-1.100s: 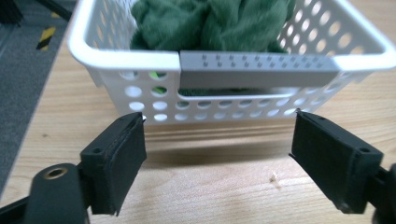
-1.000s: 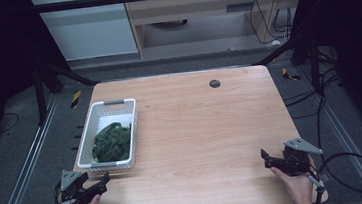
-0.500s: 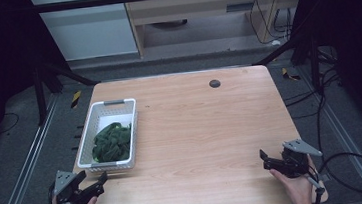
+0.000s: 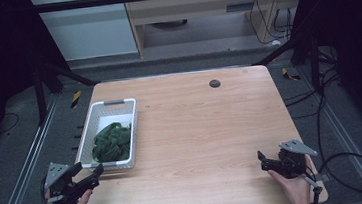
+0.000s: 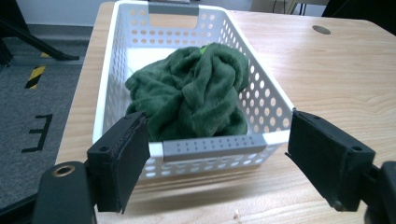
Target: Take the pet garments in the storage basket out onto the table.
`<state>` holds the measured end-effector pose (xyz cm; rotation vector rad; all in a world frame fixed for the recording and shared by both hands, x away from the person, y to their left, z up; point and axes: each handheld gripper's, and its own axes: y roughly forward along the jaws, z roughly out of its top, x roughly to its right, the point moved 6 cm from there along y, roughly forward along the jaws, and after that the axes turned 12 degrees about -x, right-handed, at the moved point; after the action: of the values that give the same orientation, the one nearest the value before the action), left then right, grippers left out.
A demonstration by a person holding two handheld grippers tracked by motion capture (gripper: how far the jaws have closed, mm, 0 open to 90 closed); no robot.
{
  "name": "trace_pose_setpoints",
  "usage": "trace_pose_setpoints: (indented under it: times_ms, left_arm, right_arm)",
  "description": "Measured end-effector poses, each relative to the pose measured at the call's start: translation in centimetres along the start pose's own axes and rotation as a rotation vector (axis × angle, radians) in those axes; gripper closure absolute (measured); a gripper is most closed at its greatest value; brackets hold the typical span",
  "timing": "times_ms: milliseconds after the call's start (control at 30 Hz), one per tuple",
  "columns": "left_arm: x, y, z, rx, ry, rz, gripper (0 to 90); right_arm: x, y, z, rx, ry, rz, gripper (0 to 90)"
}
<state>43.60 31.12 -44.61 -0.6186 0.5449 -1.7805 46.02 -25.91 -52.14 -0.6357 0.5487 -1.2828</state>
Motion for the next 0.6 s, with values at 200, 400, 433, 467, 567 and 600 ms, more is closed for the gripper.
trace_pose_setpoints:
  times_ms: [200,400,433,467,567,600]
  left_arm:
    - [0.0,0.1,1.3,0.000,0.010,-0.010,19.5]
    - [0.4,0.3,2.3,-0.008,0.034,-0.021,19.2]
    - [0.4,0.4,2.5,-0.008,0.031,-0.023,19.2]
    - [0.4,0.4,2.7,-0.009,0.031,-0.026,19.1]
    - [0.5,0.5,3.2,-0.007,0.030,-0.025,19.0]
    - [0.5,0.6,3.4,-0.006,0.030,-0.026,19.0]
  right_arm:
    - [0.1,0.1,-0.1,-0.006,-0.002,-0.005,7.9]
    - [0.1,0.1,-0.1,-0.008,0.001,-0.005,8.2]
    - [0.1,0.1,-0.1,-0.008,0.001,-0.004,8.2]
    - [0.1,0.2,-0.1,-0.008,-0.002,-0.006,8.2]
    - [0.1,0.1,-0.1,-0.008,0.001,-0.003,8.2]
    - [0.1,0.1,-0.1,-0.007,-0.001,-0.004,8.2]
